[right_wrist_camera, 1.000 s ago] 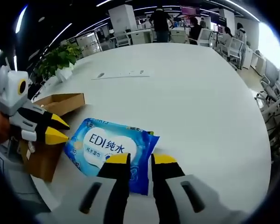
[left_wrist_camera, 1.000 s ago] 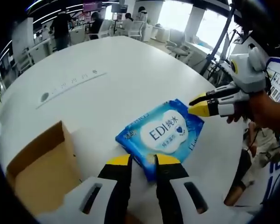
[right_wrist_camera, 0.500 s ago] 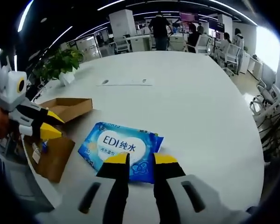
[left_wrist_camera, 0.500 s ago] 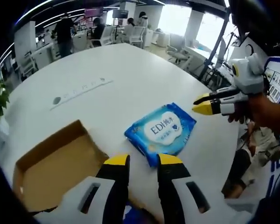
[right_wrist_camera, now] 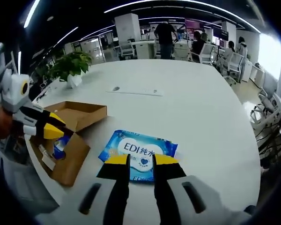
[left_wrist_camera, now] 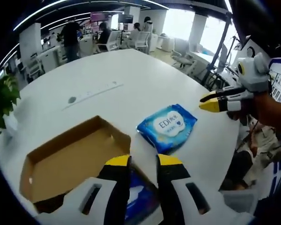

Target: Operate the shoe box by opening the lid, removing the specified soft item, and placing it in the target area until the item is outside and the box remains undamaged.

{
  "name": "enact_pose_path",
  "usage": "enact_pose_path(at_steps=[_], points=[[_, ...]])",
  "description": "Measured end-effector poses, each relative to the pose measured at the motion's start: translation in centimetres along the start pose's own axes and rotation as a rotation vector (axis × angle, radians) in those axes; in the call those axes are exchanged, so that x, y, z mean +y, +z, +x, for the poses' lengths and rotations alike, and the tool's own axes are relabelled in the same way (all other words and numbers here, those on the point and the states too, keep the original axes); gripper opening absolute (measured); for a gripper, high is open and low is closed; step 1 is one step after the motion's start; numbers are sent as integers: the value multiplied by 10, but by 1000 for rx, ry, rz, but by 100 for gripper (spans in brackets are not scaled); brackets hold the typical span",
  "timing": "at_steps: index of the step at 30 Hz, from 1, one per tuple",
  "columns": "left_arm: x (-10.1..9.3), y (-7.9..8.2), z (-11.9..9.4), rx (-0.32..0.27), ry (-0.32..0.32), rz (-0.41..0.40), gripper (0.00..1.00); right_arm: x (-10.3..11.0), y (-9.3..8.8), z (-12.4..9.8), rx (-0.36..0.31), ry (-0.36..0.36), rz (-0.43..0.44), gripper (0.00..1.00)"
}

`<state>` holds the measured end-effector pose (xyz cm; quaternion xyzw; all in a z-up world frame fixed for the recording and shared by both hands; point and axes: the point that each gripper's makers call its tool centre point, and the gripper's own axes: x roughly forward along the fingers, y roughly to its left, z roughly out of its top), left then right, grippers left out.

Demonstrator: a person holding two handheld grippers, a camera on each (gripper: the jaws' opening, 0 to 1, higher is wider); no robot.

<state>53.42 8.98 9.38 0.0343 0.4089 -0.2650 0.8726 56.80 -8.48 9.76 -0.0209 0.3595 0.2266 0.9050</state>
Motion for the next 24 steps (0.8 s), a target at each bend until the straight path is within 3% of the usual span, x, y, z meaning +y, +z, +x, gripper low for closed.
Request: enact_pose_path(at_steps=[24], points=[[70, -66, -54, 31, 81, -105, 17, 100, 12, 10, 3, 80, -69, 16]])
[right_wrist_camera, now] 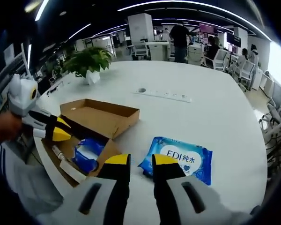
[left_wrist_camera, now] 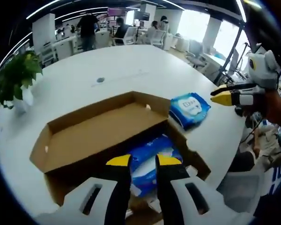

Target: Operate the shoe box by opening the lid, removing the specified soft item, and placing it in the target area until the item is outside and the box remains undamaged.

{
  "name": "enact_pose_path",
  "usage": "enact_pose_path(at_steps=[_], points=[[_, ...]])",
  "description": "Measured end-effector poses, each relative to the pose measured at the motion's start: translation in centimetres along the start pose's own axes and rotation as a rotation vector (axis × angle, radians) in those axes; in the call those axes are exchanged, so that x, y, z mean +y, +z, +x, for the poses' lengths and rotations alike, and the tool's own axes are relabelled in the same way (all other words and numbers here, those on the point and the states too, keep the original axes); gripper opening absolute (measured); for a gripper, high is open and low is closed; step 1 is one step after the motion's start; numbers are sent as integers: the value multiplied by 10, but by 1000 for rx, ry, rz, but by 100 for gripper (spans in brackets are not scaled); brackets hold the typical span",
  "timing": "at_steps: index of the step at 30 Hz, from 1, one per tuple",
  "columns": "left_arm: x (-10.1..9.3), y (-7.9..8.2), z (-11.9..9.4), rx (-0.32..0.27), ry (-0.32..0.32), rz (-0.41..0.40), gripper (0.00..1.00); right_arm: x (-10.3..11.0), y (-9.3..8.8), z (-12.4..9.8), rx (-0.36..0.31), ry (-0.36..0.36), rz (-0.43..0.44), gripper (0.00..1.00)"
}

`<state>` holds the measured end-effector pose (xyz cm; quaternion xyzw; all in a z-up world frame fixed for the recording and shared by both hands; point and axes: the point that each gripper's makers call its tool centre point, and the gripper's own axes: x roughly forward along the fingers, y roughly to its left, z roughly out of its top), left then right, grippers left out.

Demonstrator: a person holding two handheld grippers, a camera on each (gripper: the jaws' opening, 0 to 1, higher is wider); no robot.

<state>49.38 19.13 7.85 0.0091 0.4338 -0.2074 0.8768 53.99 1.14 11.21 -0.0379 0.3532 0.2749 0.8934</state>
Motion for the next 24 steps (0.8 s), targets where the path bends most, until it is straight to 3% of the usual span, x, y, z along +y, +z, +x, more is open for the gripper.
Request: enact_pose_path(at_steps=[9, 16, 24], points=[[27, -32, 12, 50, 20, -53, 18, 24, 0, 7, 9, 25, -18, 16], [29, -39, 26, 75, 21, -68, 19, 35, -3, 14, 23, 47, -24, 16], [30, -45, 46, 109, 31, -77, 20, 31, -8, 22, 34, 59, -21, 15]])
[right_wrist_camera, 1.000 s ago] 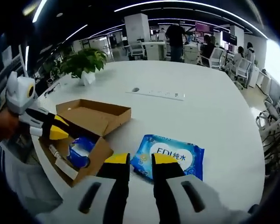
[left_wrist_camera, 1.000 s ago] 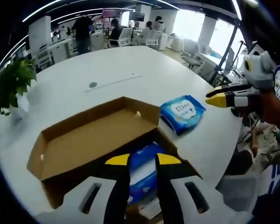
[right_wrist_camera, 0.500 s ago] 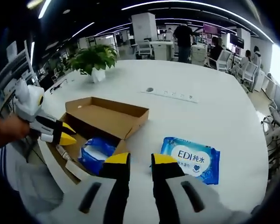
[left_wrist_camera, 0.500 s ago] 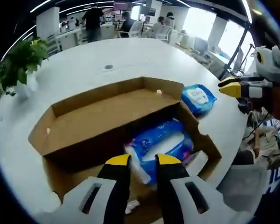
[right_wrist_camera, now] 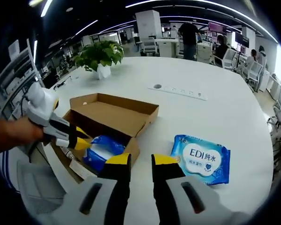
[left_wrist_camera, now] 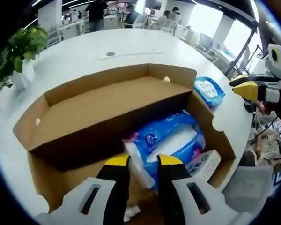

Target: Operate the shoe box by opening the lid, removing the specified soft item, and placing it in the target area until the item is outside and the box remains undamaged.

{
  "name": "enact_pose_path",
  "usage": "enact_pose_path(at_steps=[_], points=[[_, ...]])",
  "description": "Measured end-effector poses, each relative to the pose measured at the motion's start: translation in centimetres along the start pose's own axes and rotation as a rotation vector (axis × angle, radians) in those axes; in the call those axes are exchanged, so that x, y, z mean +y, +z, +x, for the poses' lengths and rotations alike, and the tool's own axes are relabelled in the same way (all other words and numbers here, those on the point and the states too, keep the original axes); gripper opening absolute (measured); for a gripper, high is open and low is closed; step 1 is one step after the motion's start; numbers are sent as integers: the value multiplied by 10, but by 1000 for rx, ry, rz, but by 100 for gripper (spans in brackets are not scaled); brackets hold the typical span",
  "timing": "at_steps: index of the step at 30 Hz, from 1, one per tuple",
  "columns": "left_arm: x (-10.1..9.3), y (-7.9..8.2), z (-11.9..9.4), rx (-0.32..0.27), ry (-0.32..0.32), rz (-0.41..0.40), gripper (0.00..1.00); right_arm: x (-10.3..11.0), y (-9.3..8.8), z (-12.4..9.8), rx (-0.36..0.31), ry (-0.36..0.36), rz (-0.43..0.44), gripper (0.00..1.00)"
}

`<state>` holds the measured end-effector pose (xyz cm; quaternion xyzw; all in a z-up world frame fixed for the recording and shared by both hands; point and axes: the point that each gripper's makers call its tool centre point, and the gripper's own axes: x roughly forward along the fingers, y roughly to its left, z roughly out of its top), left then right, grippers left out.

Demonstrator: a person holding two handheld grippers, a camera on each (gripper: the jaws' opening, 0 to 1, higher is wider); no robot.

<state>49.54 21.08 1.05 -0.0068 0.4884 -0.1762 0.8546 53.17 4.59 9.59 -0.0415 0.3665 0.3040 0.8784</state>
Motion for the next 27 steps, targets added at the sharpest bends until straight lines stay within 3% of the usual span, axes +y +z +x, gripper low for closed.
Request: enact_pose_path(at_steps=[7, 15, 22, 27], points=[[5, -7, 15, 54, 23, -24, 25, -7, -3, 3, 6, 0, 12, 15], [7, -8, 7, 40, 26, -55, 30, -12, -5, 10, 8, 11, 24, 14], [17, -16, 21, 74, 55, -64, 36, -12, -9, 13, 15, 18, 26, 14], [11, -18, 23, 85, 18, -88, 18, -17, -12, 11, 21, 15, 26, 13]])
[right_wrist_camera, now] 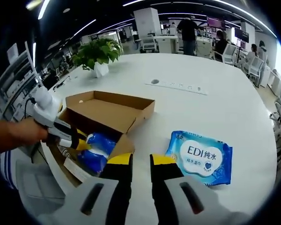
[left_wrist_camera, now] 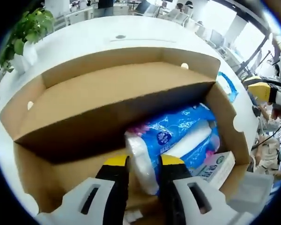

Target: Operate the shoe box by opening the lid, removing the specified soft item, and placing it in the target area until the item is outside and the box remains undamaged.

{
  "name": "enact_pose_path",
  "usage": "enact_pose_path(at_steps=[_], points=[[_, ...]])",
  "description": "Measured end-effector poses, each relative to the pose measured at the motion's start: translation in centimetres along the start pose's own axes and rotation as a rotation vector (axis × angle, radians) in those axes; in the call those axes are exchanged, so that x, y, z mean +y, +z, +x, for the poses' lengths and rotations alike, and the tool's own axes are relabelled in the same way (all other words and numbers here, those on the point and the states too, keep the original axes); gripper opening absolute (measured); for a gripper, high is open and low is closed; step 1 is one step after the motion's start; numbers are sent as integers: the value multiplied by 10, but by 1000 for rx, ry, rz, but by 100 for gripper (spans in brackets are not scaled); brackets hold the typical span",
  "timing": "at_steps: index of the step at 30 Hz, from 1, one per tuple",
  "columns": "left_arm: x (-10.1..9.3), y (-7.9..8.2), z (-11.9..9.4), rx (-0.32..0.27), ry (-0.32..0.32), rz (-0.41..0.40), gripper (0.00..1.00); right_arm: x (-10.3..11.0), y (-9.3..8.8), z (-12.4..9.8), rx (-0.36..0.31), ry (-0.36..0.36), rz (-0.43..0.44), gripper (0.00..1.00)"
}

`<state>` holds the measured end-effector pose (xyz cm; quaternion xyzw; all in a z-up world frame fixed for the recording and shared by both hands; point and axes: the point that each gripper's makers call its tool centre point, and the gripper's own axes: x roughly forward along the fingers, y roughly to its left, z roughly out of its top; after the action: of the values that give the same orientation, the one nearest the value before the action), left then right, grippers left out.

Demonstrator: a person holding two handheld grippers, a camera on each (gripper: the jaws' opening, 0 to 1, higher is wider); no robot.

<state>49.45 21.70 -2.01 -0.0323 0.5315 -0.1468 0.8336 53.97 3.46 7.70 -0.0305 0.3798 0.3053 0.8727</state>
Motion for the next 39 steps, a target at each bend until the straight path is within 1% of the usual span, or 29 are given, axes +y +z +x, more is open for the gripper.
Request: enact_pose_path(at_steps=[1, 6, 8, 13, 17, 18, 19, 20, 22, 27, 33, 37, 39], points=[[-1, 0, 0, 1, 5, 13, 18, -1, -1, 0, 2, -2, 2, 12], [3, 0, -4, -1, 5, 14, 12, -3, -3, 1, 7, -2, 1, 11], [6, -3, -7, 7, 10, 15, 9, -1, -1, 1, 3, -1, 3, 11], [8, -9, -18, 2, 15, 2, 6, 4, -1, 3, 4, 5, -3, 11], [18, -11, -26, -8, 27, -17, 3, 12, -1, 3, 4, 9, -5, 11], [22, -13, -28, -9, 31, -28, 2, 13, -1, 4, 5, 10, -5, 11], [29, -10, -27, -10, 32, -38, 2, 14, -1, 4, 5, 11, -6, 11], [35, -11, -29, -11, 38, -41, 2, 16, -1, 5, 6, 12, -7, 11], [41, -14, -31, -14, 41, -56, 2, 21, 1, 7, 5, 15, -9, 11], [48, -21, -34, -13, 43, -80, 2, 42, 5, 13, 2, 39, -11, 12], [48, -22, -34, -18, 31, -92, 2, 70, 6, 30, 16, 83, -25, 12], [49, -22, -33, -20, 26, -95, 3, 91, -1, 42, 41, 112, -32, 13], [49, -22, -32, -21, 21, -96, 3, 101, -7, 48, 69, 128, -32, 13]])
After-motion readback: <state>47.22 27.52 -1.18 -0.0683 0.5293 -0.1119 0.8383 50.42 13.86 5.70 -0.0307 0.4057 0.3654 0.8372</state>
